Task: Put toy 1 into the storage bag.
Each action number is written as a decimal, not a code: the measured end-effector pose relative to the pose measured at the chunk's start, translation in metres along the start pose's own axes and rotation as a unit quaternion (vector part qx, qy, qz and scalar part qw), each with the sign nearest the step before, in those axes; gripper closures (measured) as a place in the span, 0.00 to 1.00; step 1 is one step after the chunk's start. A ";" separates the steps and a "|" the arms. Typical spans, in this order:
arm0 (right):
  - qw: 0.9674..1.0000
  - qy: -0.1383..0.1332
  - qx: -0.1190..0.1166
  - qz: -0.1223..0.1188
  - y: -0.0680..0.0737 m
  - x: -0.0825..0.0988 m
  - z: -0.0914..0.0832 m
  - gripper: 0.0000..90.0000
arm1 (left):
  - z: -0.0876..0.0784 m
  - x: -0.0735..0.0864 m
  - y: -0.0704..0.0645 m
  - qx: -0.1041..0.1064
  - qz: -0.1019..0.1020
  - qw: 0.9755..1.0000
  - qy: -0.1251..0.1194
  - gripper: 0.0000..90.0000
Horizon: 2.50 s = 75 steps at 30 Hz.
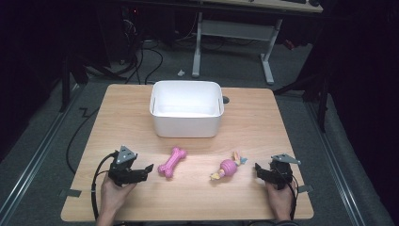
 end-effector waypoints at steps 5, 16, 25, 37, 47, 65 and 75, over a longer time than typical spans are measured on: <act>1.000 -0.002 -0.001 -0.003 0.000 0.000 0.000 0.27 | 0.004 -0.005 -0.009 0.007 0.009 1.000 0.008 0.25; 1.000 -0.002 -0.003 -0.003 0.001 0.000 0.000 0.27 | 0.016 -0.023 -0.026 0.009 0.036 0.999 0.018 0.28; 1.000 -0.001 -0.004 -0.004 0.001 0.000 0.000 0.27 | 0.029 -0.032 -0.037 0.015 0.048 0.998 0.034 0.28; 1.000 -0.001 -0.004 -0.005 0.002 0.000 0.000 0.27 | 0.049 -0.039 -0.047 0.020 0.055 0.997 0.056 0.28; 1.000 -0.001 -0.005 -0.006 0.002 0.000 0.000 0.27 | 0.066 -0.039 -0.050 0.012 0.054 0.995 0.077 0.32; 1.000 0.000 -0.007 -0.007 0.002 0.000 0.000 0.27 | 0.084 -0.033 -0.050 0.007 0.030 0.994 0.103 0.38; 1.000 0.000 -0.007 -0.007 0.002 0.000 0.000 0.27 | 0.085 -0.033 -0.052 0.005 0.033 0.993 0.111 0.47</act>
Point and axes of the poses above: each handheld gripper's, and its own axes: z roughly forward along the jaws, x roughly out of its underside, y roughly to its left, the point moved 8 cm from there along z, roughly forward along the jaws, and after that the axes turned 5 degrees about y, right-handed, at the moved point
